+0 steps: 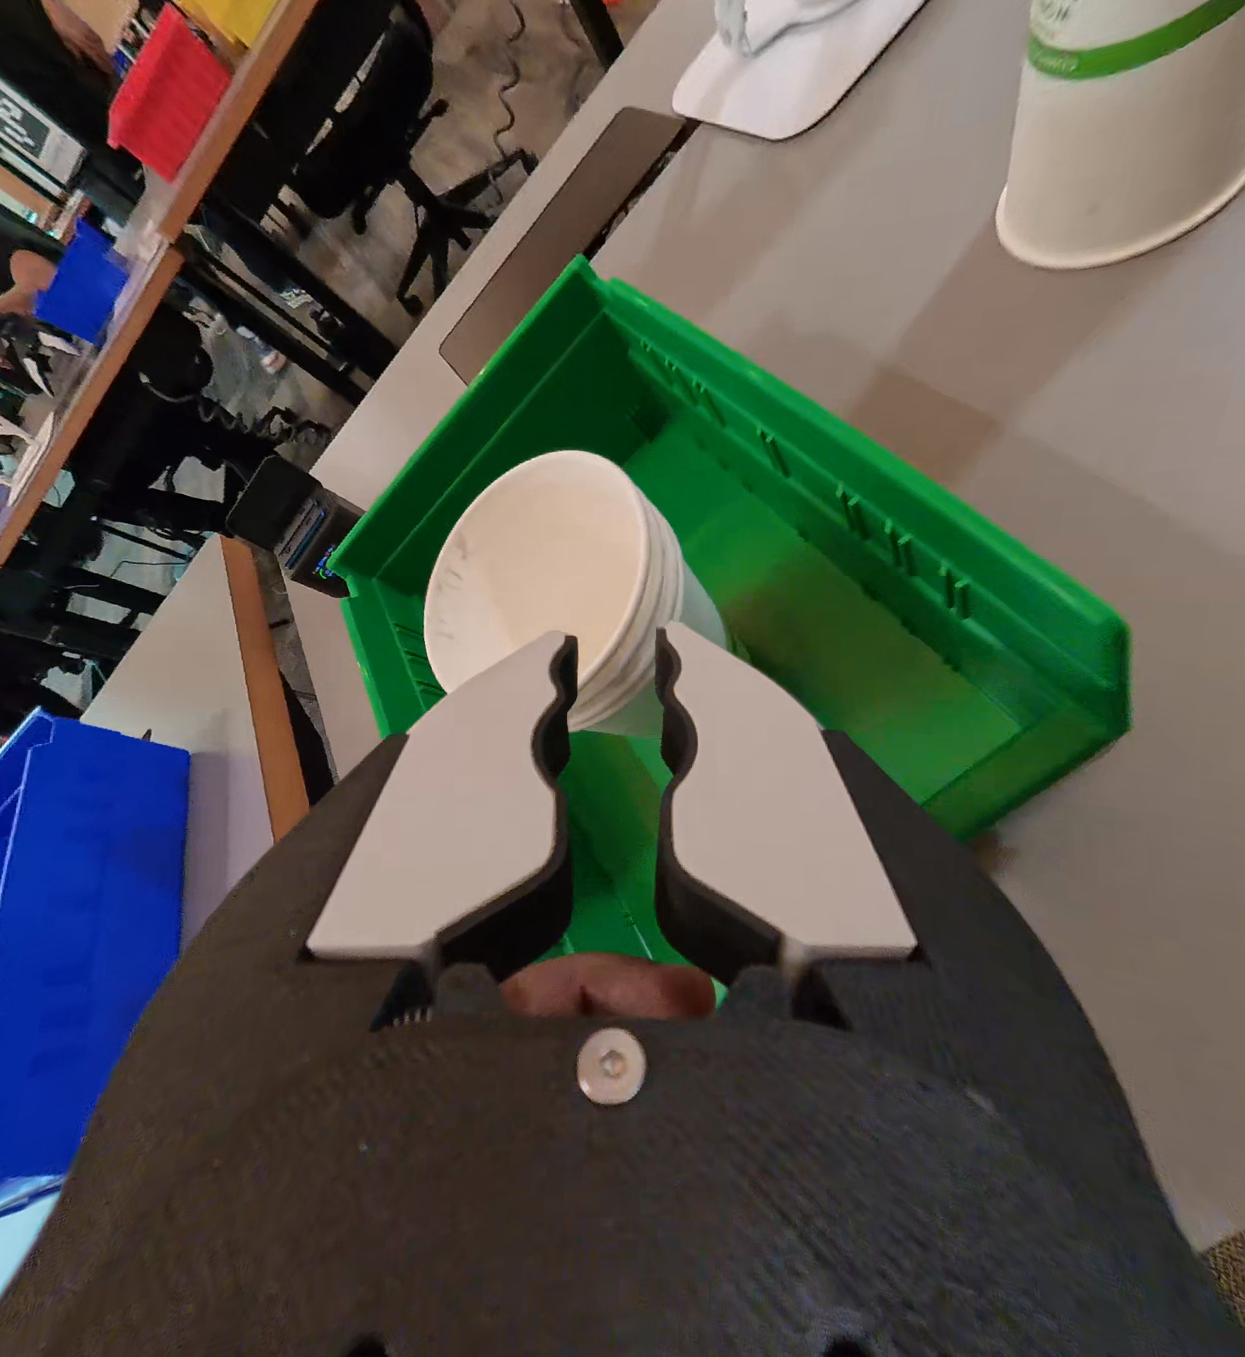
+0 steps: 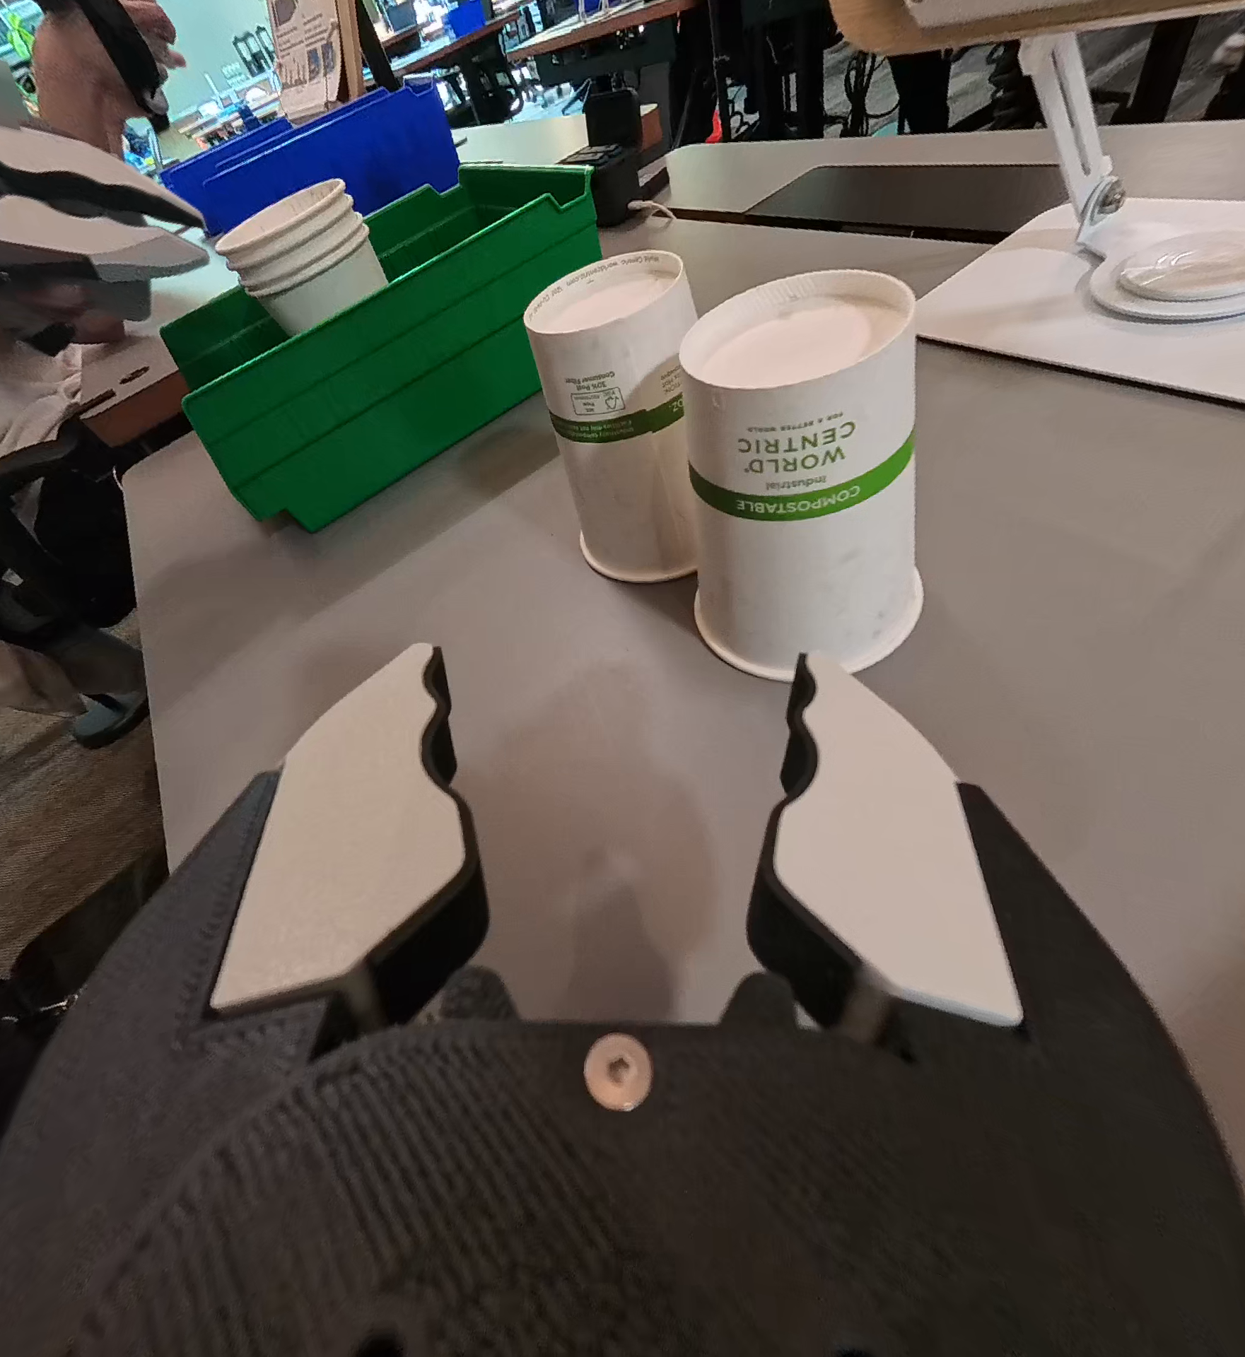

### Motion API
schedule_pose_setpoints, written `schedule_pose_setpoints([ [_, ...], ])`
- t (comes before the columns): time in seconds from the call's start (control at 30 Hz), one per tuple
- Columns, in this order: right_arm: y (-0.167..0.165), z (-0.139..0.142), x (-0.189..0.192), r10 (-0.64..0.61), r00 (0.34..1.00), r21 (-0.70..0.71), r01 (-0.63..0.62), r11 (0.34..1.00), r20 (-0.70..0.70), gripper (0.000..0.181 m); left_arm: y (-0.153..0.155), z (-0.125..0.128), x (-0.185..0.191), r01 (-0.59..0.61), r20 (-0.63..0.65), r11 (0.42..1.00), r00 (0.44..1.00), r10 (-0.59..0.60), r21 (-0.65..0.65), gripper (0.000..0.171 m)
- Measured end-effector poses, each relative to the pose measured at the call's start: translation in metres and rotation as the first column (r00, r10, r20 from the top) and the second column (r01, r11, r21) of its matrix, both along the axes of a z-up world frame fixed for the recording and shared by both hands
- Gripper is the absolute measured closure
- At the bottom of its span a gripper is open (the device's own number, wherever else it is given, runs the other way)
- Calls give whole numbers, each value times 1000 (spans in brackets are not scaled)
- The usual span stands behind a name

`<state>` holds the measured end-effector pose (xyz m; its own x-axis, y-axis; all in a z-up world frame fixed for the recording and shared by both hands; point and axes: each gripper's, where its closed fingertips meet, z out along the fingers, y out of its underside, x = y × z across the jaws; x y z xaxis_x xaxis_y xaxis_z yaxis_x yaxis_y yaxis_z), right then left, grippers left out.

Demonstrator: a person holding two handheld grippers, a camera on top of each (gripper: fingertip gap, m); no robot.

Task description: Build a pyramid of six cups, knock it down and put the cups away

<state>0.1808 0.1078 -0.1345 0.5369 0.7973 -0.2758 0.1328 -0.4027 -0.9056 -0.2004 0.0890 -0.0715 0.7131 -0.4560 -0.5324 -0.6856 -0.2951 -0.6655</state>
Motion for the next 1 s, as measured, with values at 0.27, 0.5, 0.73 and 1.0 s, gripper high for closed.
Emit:
schedule_pose_setpoints([
  [0.27,2,-3,1,-1,1000,-23,1,1000,-7,93,12,-13,-4,30,-64,997,997,-35,-67,152],
  [0.5,2,-7,-1,9,1000,-39,-9,999,-3,94,11,-14,-1,55,-59,989,996,-64,-135,159],
  [0.73,1,-10,-2,17,1000,-54,-17,998,4,94,12,-10,0,73,-64,984,994,-84,-165,161],
  [1.0,0,-10,-3,21,1000,-55,-21,998,6,94,12,-11,-1,76,-56,974,994,-89,-213,164],
])
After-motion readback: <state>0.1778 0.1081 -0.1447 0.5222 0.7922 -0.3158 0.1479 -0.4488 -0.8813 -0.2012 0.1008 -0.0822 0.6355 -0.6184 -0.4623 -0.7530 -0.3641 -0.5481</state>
